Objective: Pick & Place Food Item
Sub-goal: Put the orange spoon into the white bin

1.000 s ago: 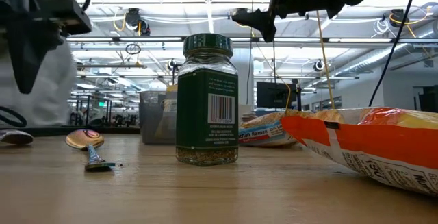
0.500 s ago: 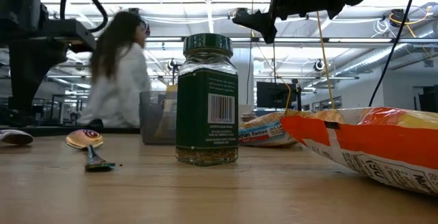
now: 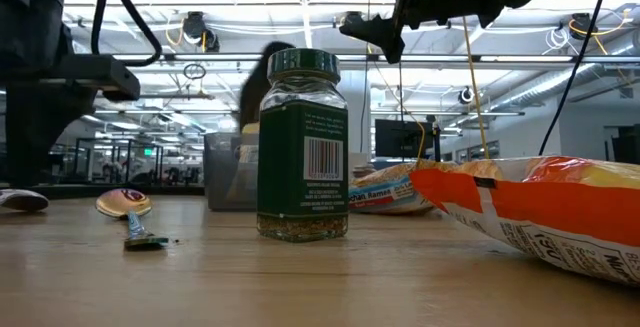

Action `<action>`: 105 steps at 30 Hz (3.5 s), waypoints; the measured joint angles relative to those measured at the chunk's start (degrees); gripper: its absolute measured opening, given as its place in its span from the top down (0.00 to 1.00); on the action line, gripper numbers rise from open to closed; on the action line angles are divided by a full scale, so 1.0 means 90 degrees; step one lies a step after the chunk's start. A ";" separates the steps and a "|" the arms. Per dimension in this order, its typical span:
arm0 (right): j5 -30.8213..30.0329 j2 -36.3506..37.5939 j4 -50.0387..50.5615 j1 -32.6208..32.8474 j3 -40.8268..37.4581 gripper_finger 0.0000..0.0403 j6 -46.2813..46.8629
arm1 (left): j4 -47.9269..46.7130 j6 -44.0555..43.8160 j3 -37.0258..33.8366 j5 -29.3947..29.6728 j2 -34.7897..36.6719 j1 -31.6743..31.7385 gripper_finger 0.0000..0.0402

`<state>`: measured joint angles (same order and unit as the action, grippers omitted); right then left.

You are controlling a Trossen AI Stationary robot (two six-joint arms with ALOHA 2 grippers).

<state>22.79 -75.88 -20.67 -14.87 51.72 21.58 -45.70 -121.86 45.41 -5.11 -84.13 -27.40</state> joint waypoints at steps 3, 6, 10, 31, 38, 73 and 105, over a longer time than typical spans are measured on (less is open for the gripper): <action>0.0000 0.0000 0.0000 0.0000 0.0000 0.31 0.0000 | 0.0095 0.0005 0.0000 0.0003 -0.0045 0.0004 0.51; -0.0001 0.0000 0.0000 0.0000 0.0000 0.31 0.0001 | 0.0094 -0.0008 0.0000 0.0003 -0.0099 0.0007 0.51; -0.0002 0.0000 0.0000 0.0000 0.0000 0.31 0.0002 | 0.0146 -0.0022 0.0000 -0.0037 -0.0269 0.0007 0.51; 0.0000 0.0000 0.0005 0.0000 0.0000 0.31 0.0022 | 0.0600 0.0055 0.0005 -0.0271 -0.0720 0.0007 0.59; 0.0000 0.0000 0.0005 0.0000 0.0000 0.31 0.0022 | 0.0608 0.0194 0.0005 -0.0269 -0.0725 0.0007 0.74; -0.0010 -0.0002 0.0096 0.0183 0.0000 0.31 0.0022 | -0.0293 0.0504 -0.0015 0.1011 0.0747 0.0012 0.97; -0.1821 -0.0591 0.1025 0.0835 0.1617 0.31 0.0803 | 0.4071 0.8041 0.0002 0.3206 0.3084 0.4122 0.97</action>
<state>6.40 -81.20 -11.44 -7.36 66.28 28.81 -9.06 -49.50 45.43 23.74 -56.38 9.70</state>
